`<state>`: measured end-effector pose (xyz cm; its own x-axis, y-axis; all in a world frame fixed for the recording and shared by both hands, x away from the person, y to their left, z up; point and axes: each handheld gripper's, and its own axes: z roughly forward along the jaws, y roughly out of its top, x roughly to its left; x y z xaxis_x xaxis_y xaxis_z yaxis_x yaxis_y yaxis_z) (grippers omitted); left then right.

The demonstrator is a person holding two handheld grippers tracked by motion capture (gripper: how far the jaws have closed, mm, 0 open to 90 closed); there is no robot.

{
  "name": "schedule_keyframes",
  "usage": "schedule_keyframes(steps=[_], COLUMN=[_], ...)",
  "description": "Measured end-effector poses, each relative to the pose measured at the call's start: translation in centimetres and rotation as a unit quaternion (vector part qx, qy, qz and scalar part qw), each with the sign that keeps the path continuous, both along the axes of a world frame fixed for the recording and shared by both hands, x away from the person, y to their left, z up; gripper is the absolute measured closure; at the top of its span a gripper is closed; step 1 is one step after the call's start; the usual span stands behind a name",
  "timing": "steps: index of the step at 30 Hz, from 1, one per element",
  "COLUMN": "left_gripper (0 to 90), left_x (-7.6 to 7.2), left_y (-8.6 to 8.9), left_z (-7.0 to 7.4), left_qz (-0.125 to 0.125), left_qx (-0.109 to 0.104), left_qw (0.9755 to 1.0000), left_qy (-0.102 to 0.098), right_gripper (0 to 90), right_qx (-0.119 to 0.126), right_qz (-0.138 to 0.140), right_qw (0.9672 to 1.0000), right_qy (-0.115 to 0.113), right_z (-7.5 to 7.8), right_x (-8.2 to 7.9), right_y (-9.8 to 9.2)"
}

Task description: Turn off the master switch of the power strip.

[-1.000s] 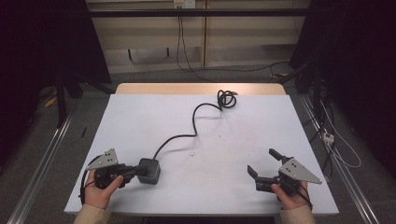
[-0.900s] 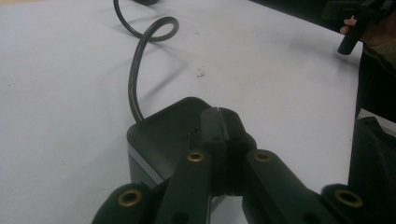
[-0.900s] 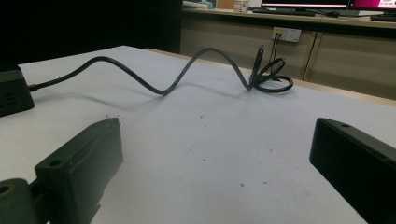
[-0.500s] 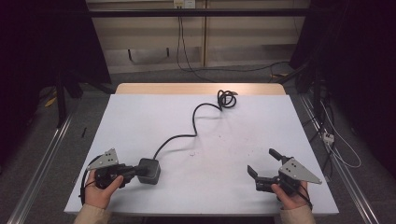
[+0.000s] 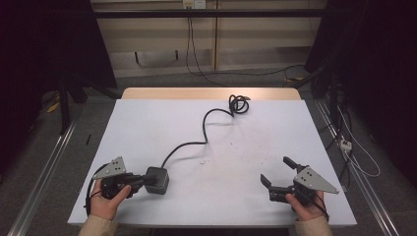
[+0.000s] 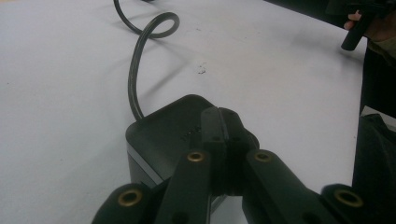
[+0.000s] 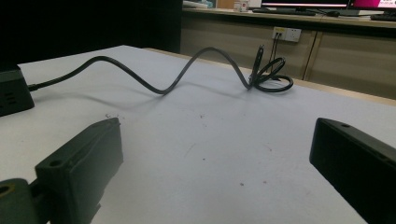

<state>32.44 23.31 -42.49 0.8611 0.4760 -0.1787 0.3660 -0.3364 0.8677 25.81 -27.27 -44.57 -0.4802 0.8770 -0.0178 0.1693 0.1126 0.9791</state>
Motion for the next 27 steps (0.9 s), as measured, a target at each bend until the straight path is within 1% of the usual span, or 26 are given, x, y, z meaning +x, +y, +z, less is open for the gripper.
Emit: schedule_keyframes(steps=[6,8,9,18,22,27], left_gripper=[90.0,90.0,90.0,90.0,90.0,90.0], left_x=[0.00,-0.01,-0.06,0.00,0.01,-0.01], left_y=[-0.03,-0.07,-0.11,-0.08,-0.02,-0.07], left_z=[0.02,0.08,0.07,0.09,-0.03,0.02], left_qz=[-0.001,-0.002,-0.001,-0.003,0.000,0.000], left_qx=[0.003,0.010,0.008,0.013,0.005,0.010], left_qw=[1.0000,0.9999,1.0000,0.9999,1.0000,0.9999], left_qy=[-0.001,-0.006,-0.005,-0.006,0.000,-0.003], right_gripper=[2.2,2.2,2.2,2.2,2.2,2.2], right_qx=[0.000,0.000,0.000,0.000,-0.001,-0.001], right_qz=[0.001,0.001,0.000,0.000,0.001,0.001], right_qw=[1.0000,1.0000,1.0000,1.0000,1.0000,1.0000], right_qy=[0.000,0.000,0.000,-0.002,-0.002,-0.002], right_z=[0.00,0.00,0.00,0.04,0.04,0.07], right_x=[-0.01,-0.02,-0.01,-0.03,-0.05,-0.09], right_y=[0.02,0.02,0.01,0.02,0.04,0.12])
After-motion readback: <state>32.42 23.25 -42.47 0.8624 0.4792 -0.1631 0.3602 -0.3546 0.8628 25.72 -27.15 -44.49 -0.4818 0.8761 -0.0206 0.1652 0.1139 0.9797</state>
